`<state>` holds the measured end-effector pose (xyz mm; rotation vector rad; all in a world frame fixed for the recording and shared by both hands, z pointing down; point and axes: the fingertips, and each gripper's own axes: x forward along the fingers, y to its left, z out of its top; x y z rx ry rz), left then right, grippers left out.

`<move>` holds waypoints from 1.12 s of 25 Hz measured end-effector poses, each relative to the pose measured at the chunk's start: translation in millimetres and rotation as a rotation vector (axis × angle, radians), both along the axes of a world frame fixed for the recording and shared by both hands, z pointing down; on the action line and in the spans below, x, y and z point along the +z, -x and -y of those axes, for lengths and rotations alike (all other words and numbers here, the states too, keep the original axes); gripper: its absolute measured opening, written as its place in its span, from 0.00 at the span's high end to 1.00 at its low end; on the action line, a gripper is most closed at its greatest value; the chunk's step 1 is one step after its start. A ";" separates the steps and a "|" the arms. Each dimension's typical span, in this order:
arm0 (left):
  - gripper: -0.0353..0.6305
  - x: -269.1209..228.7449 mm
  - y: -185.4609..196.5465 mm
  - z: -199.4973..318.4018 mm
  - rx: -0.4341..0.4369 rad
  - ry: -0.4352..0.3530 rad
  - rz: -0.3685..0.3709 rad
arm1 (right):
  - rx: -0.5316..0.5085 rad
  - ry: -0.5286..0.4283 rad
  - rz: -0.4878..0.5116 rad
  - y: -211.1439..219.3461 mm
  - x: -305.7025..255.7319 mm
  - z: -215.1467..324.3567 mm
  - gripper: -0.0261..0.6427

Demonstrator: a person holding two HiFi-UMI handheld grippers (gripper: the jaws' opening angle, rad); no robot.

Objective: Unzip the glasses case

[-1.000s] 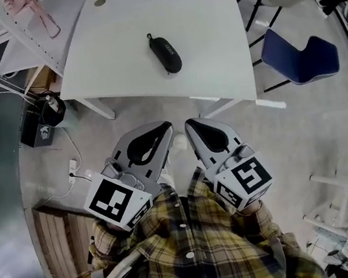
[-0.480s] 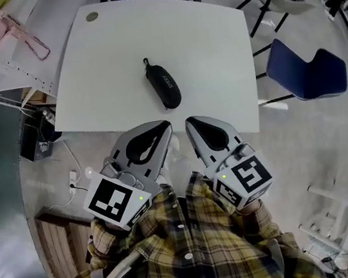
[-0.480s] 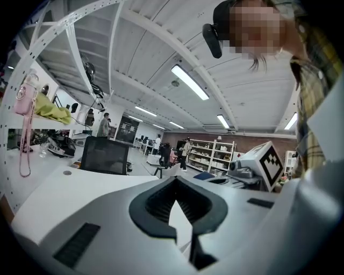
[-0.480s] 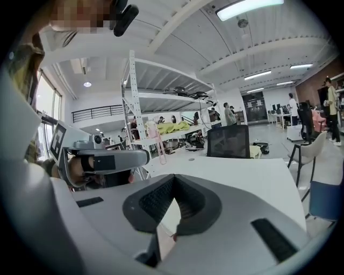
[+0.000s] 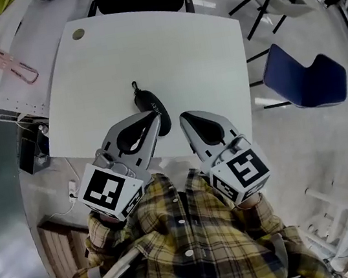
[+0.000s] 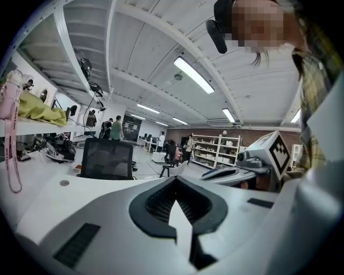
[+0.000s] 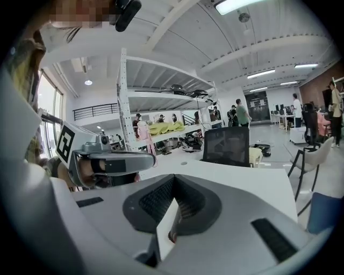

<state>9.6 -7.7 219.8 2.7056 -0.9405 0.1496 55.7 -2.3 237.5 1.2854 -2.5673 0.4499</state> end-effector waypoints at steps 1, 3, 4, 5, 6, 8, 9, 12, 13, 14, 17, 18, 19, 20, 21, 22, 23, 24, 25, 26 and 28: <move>0.94 4.4 -1.4 4.5 0.005 0.008 0.010 | 0.002 0.004 -0.004 -2.0 1.3 3.6 0.96; 0.94 11.4 -4.1 12.5 0.020 0.024 0.020 | 0.013 0.016 -0.007 -6.4 4.6 9.6 0.96; 0.94 14.0 -5.3 16.5 0.031 0.031 0.024 | 0.020 0.021 -0.008 -8.0 5.9 12.8 0.96; 0.94 16.2 -6.2 20.6 0.044 0.035 0.028 | 0.029 0.024 -0.010 -9.1 6.6 16.4 0.96; 0.94 18.6 -6.9 24.8 0.058 0.037 0.035 | 0.038 0.026 -0.013 -9.5 7.1 20.5 0.96; 0.94 24.7 -7.2 32.9 0.091 0.044 0.055 | 0.062 0.030 -0.016 -9.5 8.0 29.2 0.96; 0.94 28.3 -7.3 36.9 0.112 0.050 0.068 | 0.078 0.034 -0.016 -9.4 8.6 33.3 0.96; 0.94 41.8 -9.7 46.3 0.195 0.061 0.113 | 0.131 0.054 -0.013 -10.1 14.3 40.4 0.96; 0.94 48.2 -11.0 48.1 0.228 0.064 0.134 | 0.144 0.064 -0.012 -10.4 18.2 40.4 0.96; 0.94 56.0 -12.5 49.7 0.262 0.068 0.161 | 0.155 0.076 -0.012 -10.6 23.0 39.6 0.96; 0.94 83.0 -16.4 53.2 0.364 0.066 0.254 | 0.194 0.115 -0.013 -12.8 37.9 34.6 0.96; 0.94 90.8 -17.3 53.7 0.396 0.062 0.281 | 0.209 0.130 -0.011 -13.6 42.7 32.4 0.96; 0.94 98.0 -18.1 53.3 0.429 0.060 0.305 | 0.224 0.146 -0.008 -14.0 47.5 29.8 0.96; 0.94 104.9 -18.9 51.8 0.467 0.060 0.328 | 0.239 0.162 -0.005 -14.2 52.3 26.6 0.96; 0.93 111.5 -19.6 49.6 0.506 0.059 0.350 | 0.253 0.177 -0.004 -14.2 57.2 23.1 0.96; 0.93 117.8 -20.3 47.5 0.543 0.056 0.371 | 0.264 0.191 -0.003 -13.9 62.0 19.9 0.96; 0.93 123.8 -20.8 46.1 0.575 0.048 0.390 | 0.274 0.203 -0.002 -13.4 66.7 17.3 0.96; 0.93 129.9 -21.0 44.9 0.605 0.042 0.407 | 0.281 0.213 0.000 -12.7 71.6 14.9 0.96; 0.92 136.3 -21.0 43.3 0.636 0.041 0.423 | 0.288 0.224 0.003 -11.8 76.7 12.3 0.96; 0.88 143.0 -20.8 41.2 0.669 0.047 0.440 | 0.294 0.238 0.006 -10.8 82.2 9.4 0.96; 0.80 157.1 -19.6 37.2 0.732 0.057 0.481 | 0.302 0.273 0.019 -8.2 93.6 3.4 0.96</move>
